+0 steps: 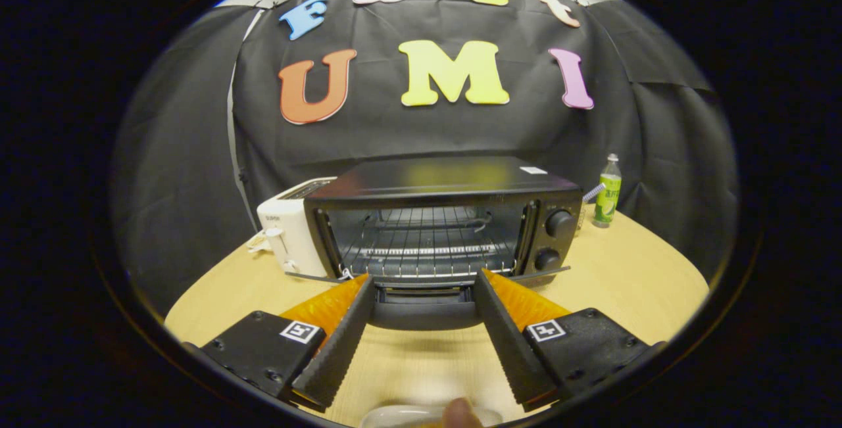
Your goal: Open the toaster oven, put the food inside, and close the toaster oven door.
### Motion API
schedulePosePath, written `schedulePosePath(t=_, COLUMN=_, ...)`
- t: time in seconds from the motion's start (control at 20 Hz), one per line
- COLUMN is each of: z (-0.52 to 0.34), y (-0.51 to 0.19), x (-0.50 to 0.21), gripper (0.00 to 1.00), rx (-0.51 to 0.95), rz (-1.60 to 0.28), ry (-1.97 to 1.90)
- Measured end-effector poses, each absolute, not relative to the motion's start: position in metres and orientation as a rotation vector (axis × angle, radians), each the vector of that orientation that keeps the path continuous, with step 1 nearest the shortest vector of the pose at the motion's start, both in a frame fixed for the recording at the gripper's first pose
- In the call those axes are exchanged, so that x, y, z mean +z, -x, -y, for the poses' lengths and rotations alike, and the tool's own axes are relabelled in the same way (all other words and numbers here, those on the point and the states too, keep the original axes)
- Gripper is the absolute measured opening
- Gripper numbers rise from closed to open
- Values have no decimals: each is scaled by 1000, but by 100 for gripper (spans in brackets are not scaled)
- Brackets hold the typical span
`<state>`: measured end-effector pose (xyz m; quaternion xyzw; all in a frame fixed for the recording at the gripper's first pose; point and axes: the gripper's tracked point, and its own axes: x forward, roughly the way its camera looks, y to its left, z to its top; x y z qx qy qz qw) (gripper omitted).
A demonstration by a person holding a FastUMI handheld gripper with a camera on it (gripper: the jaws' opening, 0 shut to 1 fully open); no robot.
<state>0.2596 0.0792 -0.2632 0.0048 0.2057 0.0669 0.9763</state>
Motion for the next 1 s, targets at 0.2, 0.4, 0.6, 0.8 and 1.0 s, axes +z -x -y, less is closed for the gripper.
schedulePosePath(t=0.2, z=-64, y=-242, x=-283, gripper=85, rx=161, rz=-483, ry=-25)
schedulePosePath(t=0.4, z=-59, y=-237, x=-297, gripper=83, rx=176, rz=-523, ry=-25)
schedulePosePath(t=0.6, z=-55, y=-228, x=-319, gripper=83, rx=182, rz=-596, ry=-6)
schedulePosePath(t=0.8, z=-53, y=-229, x=-341, gripper=83, rx=183, rz=-686, ry=-15)
schedulePosePath(t=1.0, z=-44, y=-239, x=-340, gripper=86, rx=167, rz=-695, ry=25)
